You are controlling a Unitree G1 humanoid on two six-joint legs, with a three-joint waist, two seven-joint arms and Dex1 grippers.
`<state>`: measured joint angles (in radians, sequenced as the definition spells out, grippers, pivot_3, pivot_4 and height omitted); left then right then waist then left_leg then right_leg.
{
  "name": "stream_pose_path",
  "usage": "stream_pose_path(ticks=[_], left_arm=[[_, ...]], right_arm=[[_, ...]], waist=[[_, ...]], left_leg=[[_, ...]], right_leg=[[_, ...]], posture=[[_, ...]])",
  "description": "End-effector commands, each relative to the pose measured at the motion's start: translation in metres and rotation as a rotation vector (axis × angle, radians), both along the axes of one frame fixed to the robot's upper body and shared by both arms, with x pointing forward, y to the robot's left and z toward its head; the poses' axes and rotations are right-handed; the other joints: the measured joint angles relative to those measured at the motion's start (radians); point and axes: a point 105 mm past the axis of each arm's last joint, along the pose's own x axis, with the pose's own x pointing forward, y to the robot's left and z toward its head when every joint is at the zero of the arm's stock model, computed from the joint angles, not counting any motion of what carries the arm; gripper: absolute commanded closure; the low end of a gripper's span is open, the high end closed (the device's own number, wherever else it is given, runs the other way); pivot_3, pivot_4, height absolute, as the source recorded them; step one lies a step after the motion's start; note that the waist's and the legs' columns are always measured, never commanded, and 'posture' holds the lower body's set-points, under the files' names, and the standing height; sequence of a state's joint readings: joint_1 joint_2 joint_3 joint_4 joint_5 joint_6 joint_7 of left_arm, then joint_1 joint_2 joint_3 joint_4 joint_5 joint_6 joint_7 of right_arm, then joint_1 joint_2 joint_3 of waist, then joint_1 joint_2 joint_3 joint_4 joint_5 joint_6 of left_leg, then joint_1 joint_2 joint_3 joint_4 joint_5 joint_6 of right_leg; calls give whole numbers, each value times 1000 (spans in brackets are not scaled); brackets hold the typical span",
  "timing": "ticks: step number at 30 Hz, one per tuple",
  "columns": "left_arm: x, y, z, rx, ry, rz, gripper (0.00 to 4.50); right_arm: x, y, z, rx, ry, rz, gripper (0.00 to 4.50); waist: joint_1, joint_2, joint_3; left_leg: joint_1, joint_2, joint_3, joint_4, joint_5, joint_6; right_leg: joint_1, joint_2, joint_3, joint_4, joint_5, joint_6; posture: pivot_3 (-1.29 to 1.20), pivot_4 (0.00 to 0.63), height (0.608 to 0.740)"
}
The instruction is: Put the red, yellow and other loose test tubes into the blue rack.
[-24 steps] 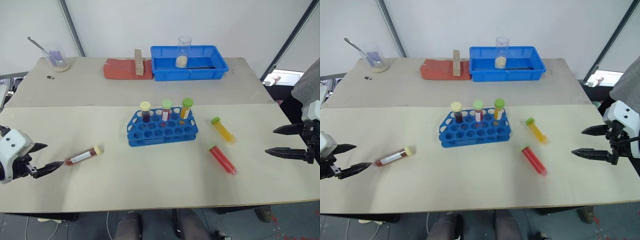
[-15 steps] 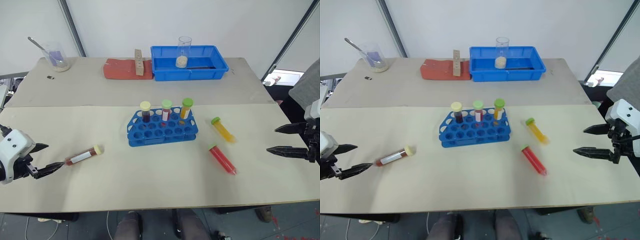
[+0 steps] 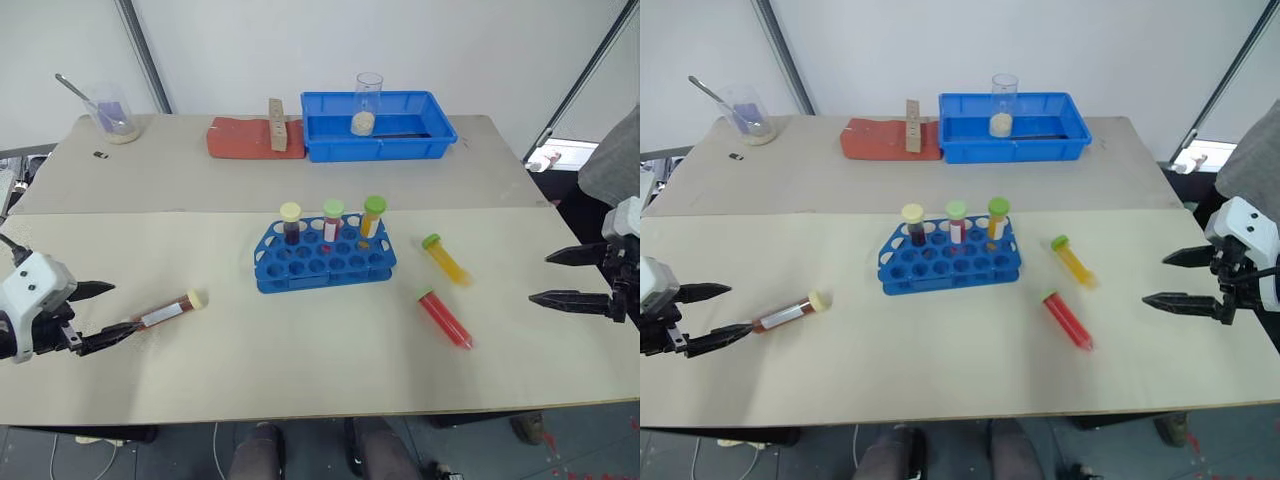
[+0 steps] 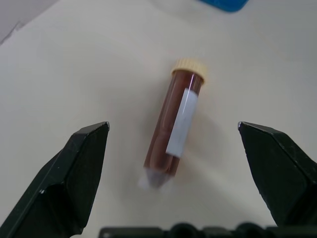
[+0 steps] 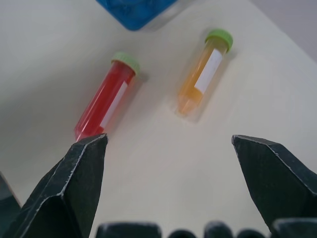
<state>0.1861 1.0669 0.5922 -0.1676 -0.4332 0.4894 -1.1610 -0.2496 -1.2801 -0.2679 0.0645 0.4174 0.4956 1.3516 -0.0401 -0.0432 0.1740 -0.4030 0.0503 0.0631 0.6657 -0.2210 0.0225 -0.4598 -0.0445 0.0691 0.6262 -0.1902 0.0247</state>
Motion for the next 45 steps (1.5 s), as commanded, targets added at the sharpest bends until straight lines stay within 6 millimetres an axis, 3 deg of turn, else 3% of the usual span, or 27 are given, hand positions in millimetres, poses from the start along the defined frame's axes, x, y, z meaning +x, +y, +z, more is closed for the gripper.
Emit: stream_pose_path(ticks=[1, 7, 11, 16, 22, 28, 33, 34, 42, 43, 45], left_arm=[[0, -29, 9, -60, -7, -96, 0], [-5, -84, 8, -130, 11, -282, 0], [-5, -108, 10, -145, 17, -380, 0], [-5, -126, 10, -155, 13, -454, 0], [-3, -145, 10, -192, -15, -506, 0], [-3, -153, 10, -199, -25, -535, 0], [-2, -157, 10, -198, -30, -549, 0], [-2, -157, 10, -198, -31, -551, 0], [-2, -161, 6, -204, -25, -567, 0], [-1, -161, 6, -204, -24, -569, 0], [-2, -161, 5, -203, -24, -572, 0]], right_arm=[[7, 15, 15, 47, -41, 40, 69], [25, 49, 13, 65, -29, 75, 69], [54, 58, -1, 11, 26, -42, 69], [91, 70, -12, -4, 89, -142, 69], [132, 64, -32, -38, 120, -294, 69], [149, 59, -53, -85, 139, -356, 69], [150, 61, -63, -76, 184, -360, 69], [150, 62, -64, -70, 193, -354, 621], [149, 69, -69, -47, 220, -336, 3235], [149, 69, -68, -39, 220, -335, 3475], [149, 69, -60, -16, 211, -321, 3514]], waist=[[-2, 0, 0], [-2, 0, 0], [-2, 0, 0], [-7, 0, 0], [-2, 0, 0], [-4, 0, 0], [-8, 0, 0], [-9, 0, 0], [-27, 0, 0], [-28, 0, 0], [-29, 0, 0]], left_leg=[[0, 0, 0, 0, 0, 0], [0, 0, 0, 0, 0, 0], [0, 0, -1, 0, 0, 0], [1, -1, 0, 1, 0, 0], [-2, -2, -2, 1, 0, 0], [-4, -3, -2, 1, 0, 0], [-3, -3, -3, 1, 0, 0], [-2, -3, -3, 1, 0, 0], [-2, -3, -4, 1, 1, 0], [-2, -3, -4, 1, 1, 0], [-2, -3, -4, 1, 1, 0]], right_leg=[[0, 0, 0, 0, 0, 0], [0, 0, 0, 1, 0, 0], [0, 1, 0, 1, 0, 0], [1, 2, 2, 2, 1, 0], [0, 2, 1, 1, 8, 1], [0, 1, 1, -1, 9, 3], [1, 2, 1, 0, 9, 2], [1, 2, 1, 0, 9, 2], [2, 2, 1, 1, 9, 2], [2, 2, 1, 1, 9, 2], [2, 2, 1, 1, 9, 3]], posture=[[0, 150, 740], [0, 150, 740], [0, 150, 740], [0, 150, 740], [0, 150, 740], [0, 150, 740], [0, 150, 740], [0, 150, 740], [0, 150, 740], [0, 150, 740], [0, 150, 740]])
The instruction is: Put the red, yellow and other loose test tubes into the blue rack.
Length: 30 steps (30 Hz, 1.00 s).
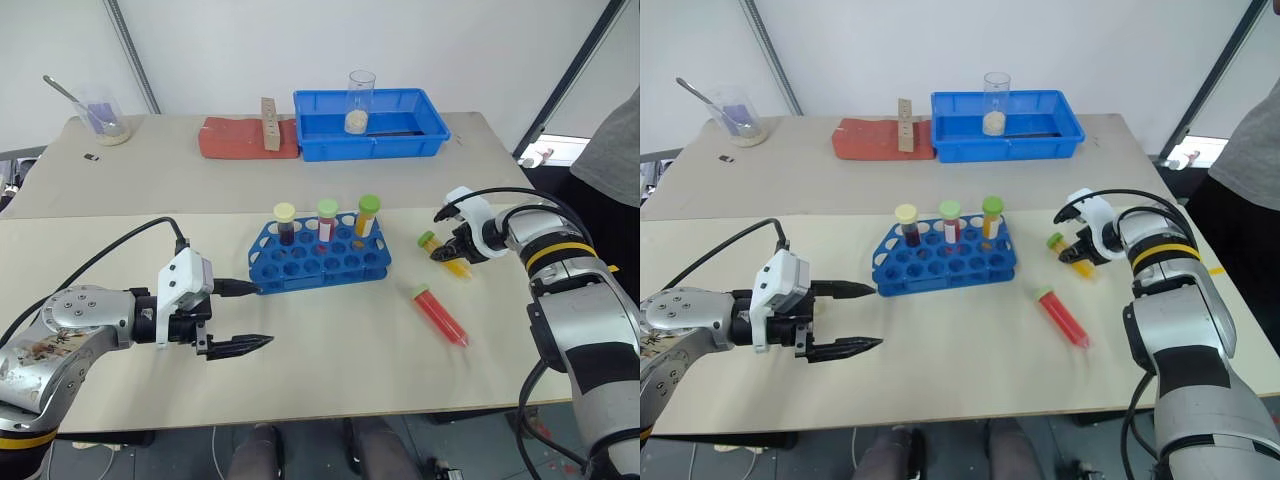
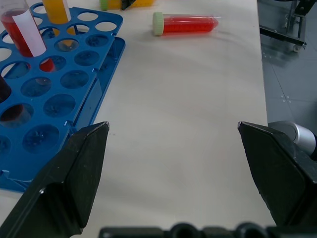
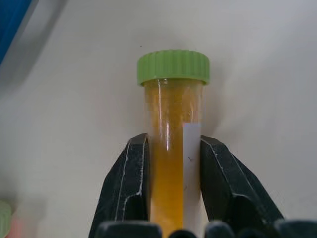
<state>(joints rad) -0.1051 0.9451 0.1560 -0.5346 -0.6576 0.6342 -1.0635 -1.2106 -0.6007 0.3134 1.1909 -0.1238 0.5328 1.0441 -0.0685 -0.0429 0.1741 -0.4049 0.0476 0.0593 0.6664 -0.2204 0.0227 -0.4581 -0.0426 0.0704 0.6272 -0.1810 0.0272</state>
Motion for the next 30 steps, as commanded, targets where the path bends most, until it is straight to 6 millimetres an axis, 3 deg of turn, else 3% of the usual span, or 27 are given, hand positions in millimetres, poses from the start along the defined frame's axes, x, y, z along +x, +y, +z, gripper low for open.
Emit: stream_pose_path(ticks=[1, 3, 7, 10, 14, 17, 23, 30], left_arm=[[0, -3, 6, 3, -43, -22, 0], [1, -1, 7, -1, -47, -17, 0], [2, 1, 8, -12, -50, -3, 0], [5, 1, 10, -31, -62, 4, 0], [10, -1, 15, -69, -88, 2, 0], [13, -4, 18, -98, -107, -5, 0], [21, -13, 24, -182, -143, 0, 0], [18, -20, 24, -209, -108, -40, 0]], right_arm=[[4, 1, 27, 46, -63, 22, 3514], [4, 2, 44, 87, -114, 51, 3514], [-15, 13, 84, 202, -229, 163, 3515], [-50, 38, 109, 363, -406, 290, 3515], [-90, 73, 120, 572, -642, 373, 3516], [-102, 93, 113, 619, -809, 313, 3516], [-108, 117, 91, 718, -998, 186, 3517], [-89, 127, 64, 670, -1122, 77, 3519]], waist=[[0, 0, 0], [0, 1, 0], [8, 1, 1], [19, 1, 0], [24, 1, 0], [25, 1, 0], [27, 1, 0], [22, 1, 0]], left_leg=[[0, 0, 0, 0, 0, 0], [0, 0, 0, 0, 0, 0], [-1, 0, -1, 0, 0, 0], [-1, 1, -2, -1, 0, 0], [0, 1, -2, -1, 0, 0], [1, 1, -2, 1, 0, 0], [1, 1, -2, 4, 1, -1], [0, 1, -2, 3, 1, -1]], right_leg=[[0, 0, 0, 0, 0, 0], [0, 0, 0, 0, 0, 0], [0, 0, -1, 0, -1, 1], [0, 0, -2, 0, -2, 2], [0, 1, -1, 2, -5, 5], [0, 2, -1, 3, -4, 6], [2, 1, -2, 2, -3, 7], [1, 2, -1, 2, -2, 4]], posture=[[0, 150, 740], [0, 150, 740], [0, 150, 740], [0, 150, 740], [0, 150, 740], [0, 150, 740], [0, 150, 740], [0, 150, 740]])
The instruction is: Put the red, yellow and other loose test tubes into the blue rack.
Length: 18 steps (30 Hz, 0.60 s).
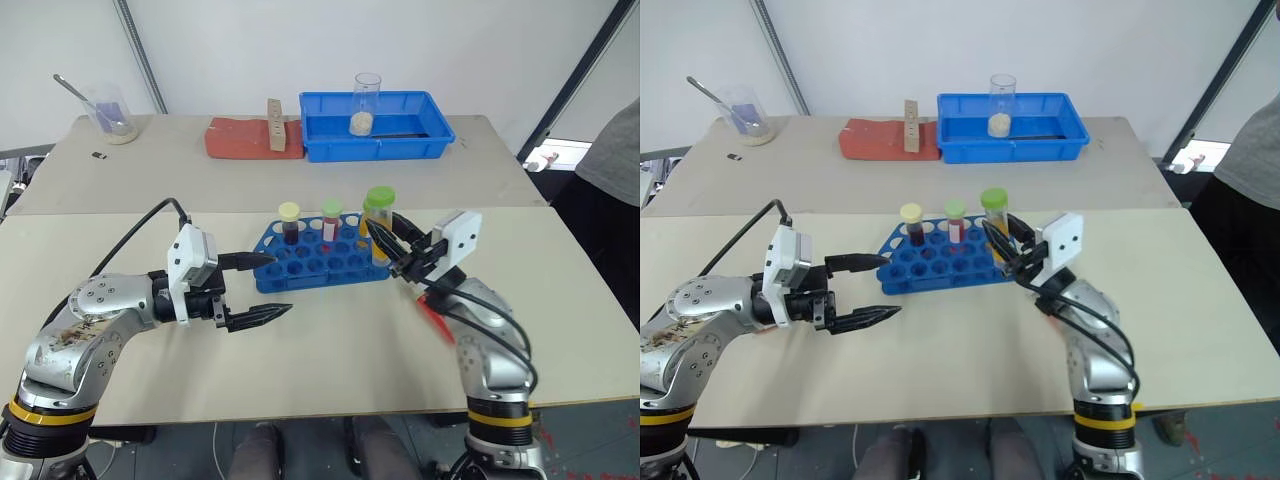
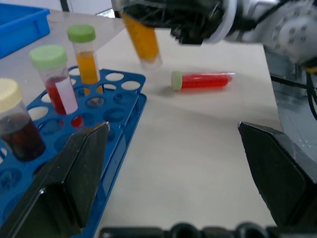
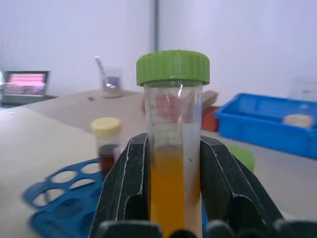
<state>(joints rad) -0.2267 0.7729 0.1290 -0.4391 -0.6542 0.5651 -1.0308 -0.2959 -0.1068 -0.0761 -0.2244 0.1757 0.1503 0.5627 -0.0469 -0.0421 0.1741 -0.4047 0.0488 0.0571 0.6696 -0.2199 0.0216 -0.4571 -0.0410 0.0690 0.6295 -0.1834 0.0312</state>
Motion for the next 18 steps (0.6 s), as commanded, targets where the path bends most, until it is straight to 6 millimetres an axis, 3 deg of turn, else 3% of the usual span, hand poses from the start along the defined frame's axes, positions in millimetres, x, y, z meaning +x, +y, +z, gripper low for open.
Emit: stream_pose_path(ticks=[1, 11, 18], left_arm=[[-6, -4, 6, -5, 2, -55, 0], [-11, -6, 4, 5, 23, -107, 0], [-10, -8, 1, -17, 26, -106, 0]], right_arm=[[3, 0, 5, 2, -104, -58, 3519], [19, 2, -18, 21, -89, -108, 3520], [23, 6, -23, 29, -102, -134, 3520]], waist=[[0, 0, 0], [0, 0, 0], [0, 0, 0]], left_leg=[[0, 0, 0, 0, 0, 0], [0, 0, 0, 0, 0, 0], [0, 0, -1, 0, 0, 0]], right_leg=[[0, 0, 0, 0, 0, 0], [0, 0, 0, 0, -1, 0], [0, 0, 0, 0, -1, 0]], posture=[[0, 150, 740], [0, 150, 740], [0, 150, 740]])
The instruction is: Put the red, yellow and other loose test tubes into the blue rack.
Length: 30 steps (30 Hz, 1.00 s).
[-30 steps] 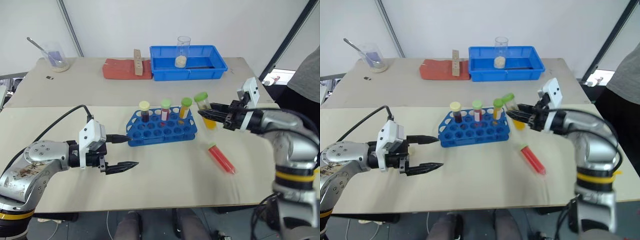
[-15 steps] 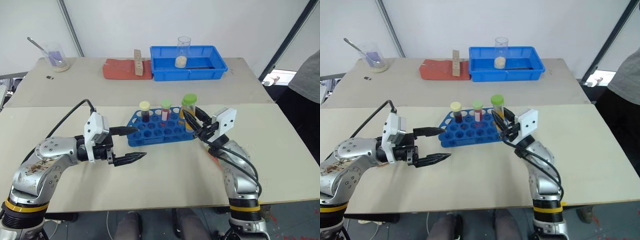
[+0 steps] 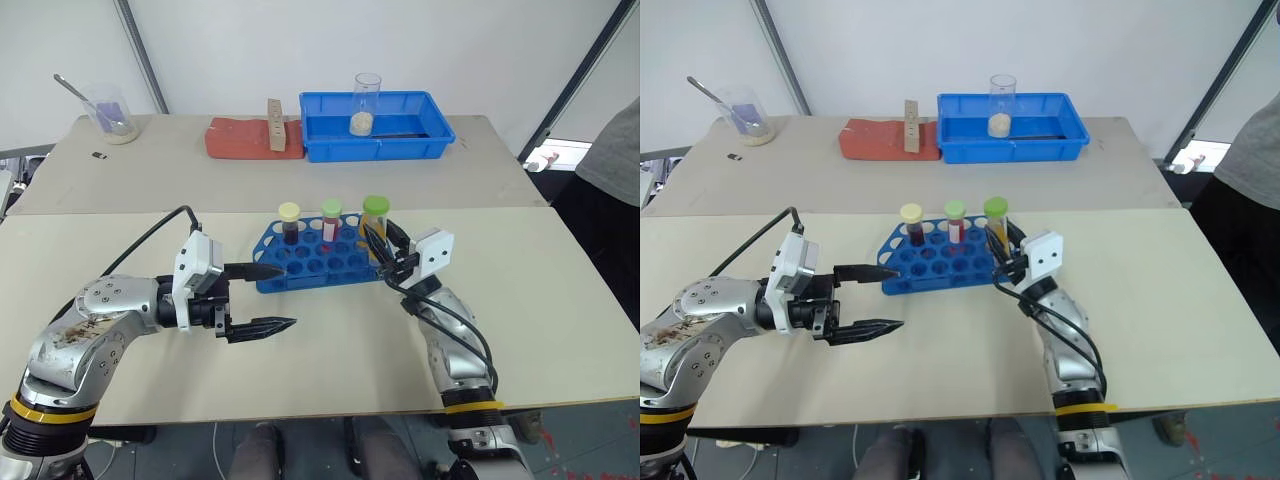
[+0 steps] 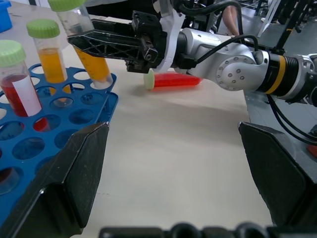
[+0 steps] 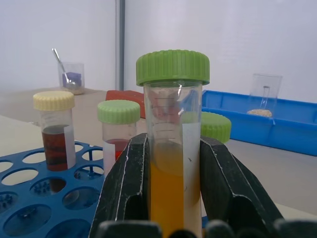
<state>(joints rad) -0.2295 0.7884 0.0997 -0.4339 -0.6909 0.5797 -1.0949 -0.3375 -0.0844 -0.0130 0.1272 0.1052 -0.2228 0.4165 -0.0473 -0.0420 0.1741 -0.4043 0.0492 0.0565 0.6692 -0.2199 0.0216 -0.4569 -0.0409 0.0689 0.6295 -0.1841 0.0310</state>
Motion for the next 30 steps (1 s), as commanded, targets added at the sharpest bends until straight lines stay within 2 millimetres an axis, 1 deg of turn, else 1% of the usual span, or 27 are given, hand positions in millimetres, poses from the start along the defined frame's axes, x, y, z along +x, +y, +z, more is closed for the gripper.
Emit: stream_pose_path(ticks=[1, 9, 19, 22, 24, 27, 28, 30], left_arm=[[0, -2, 6, -22, -30, -10, 0], [5, -8, 11, -61, -35, 0, 0], [11, -24, 19, -127, -38, 26, 0], [12, -27, 21, -131, -36, 24, 0], [13, -29, 22, -134, -38, 25, 0], [14, -30, 22, -135, -39, 27, 0], [14, -31, 23, -136, -39, 28, 0], [14, -33, 23, -138, -41, 31, 0]], right_arm=[[-1, 5, 9, 14, -55, -7, 3520], [-2, 9, 2, 48, -50, -37, 3520], [-6, 3, -5, 143, -26, -126, 3521], [-7, 8, -9, 135, -19, -130, 3521], [-11, 12, -10, 113, -32, -113, 3521], [-16, 9, -10, 120, -28, -98, 3521], [-17, 6, -12, 109, -12, -98, 2486], [-19, -1, -16, 79, 20, -108, 1827]], waist=[[0, 0, 0], [0, 0, 0], [0, 0, 0], [-1, 0, 0], [0, 0, 0], [0, 0, 0], [0, 0, 0], [1, 0, 0]], left_leg=[[0, 0, 0, 0, 0, 0], [0, 0, 0, 0, 0, 0], [0, 0, -1, 0, 0, 0], [0, 0, -1, 0, 0, 0], [0, 0, -1, 0, 0, 0], [0, 0, -1, 0, 0, 0], [0, 0, -1, 0, 0, 0], [0, 0, -1, 0, 0, 0]], right_leg=[[0, 0, 0, 0, 0, 0], [0, 0, 0, 0, 0, 0], [0, 0, 0, 0, 1, -1], [0, 0, 0, 0, 1, -1], [0, 0, 0, 0, 1, -1], [0, 0, 0, 0, 1, -1], [0, 0, 0, 0, 0, -1], [0, 0, 0, 0, 0, 0]], posture=[[0, 150, 740], [0, 150, 740], [0, 150, 740], [0, 150, 740], [0, 150, 740], [0, 150, 740], [0, 150, 740], [0, 150, 740]])
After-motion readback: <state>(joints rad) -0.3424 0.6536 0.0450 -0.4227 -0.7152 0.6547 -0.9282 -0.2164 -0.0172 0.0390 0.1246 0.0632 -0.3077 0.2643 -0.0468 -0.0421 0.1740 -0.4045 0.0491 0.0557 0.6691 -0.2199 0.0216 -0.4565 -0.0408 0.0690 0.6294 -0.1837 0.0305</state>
